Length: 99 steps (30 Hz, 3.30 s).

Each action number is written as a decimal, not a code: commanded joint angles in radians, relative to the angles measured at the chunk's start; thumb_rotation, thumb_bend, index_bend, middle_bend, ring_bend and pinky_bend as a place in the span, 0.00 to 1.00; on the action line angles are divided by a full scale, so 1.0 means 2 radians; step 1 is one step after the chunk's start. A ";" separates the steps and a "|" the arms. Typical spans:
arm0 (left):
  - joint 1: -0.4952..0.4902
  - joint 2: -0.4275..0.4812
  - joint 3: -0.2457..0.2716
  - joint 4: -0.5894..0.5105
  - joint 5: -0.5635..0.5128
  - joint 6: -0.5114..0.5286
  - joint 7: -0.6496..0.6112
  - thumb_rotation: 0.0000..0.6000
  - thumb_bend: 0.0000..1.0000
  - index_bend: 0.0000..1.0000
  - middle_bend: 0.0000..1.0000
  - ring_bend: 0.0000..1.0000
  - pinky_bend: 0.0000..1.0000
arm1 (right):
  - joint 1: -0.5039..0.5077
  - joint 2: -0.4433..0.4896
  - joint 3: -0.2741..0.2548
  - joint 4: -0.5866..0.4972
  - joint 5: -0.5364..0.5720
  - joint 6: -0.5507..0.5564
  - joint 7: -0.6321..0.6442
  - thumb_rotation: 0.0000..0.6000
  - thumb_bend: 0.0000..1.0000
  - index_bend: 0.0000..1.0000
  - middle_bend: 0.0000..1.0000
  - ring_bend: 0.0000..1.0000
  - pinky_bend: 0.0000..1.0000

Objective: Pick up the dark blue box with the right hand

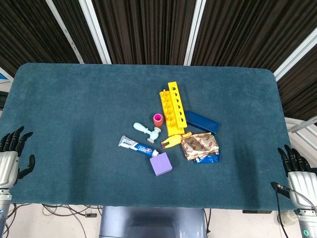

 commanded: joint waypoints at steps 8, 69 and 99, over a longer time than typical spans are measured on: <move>0.001 -0.008 0.006 0.006 0.011 0.005 0.013 1.00 0.51 0.13 0.00 0.00 0.00 | -0.002 0.002 0.003 0.000 0.001 0.001 0.006 1.00 0.15 0.03 0.04 0.06 0.18; -0.003 -0.013 -0.001 0.006 -0.016 -0.007 0.012 1.00 0.51 0.13 0.00 0.00 0.00 | 0.366 -0.077 0.124 0.017 0.459 -0.382 -0.045 1.00 0.12 0.09 0.14 0.10 0.18; -0.004 -0.007 -0.006 0.001 -0.032 -0.013 0.005 1.00 0.51 0.13 0.00 0.00 0.00 | 0.398 -0.250 0.133 0.230 0.510 -0.378 -0.066 1.00 0.10 0.21 0.29 0.19 0.18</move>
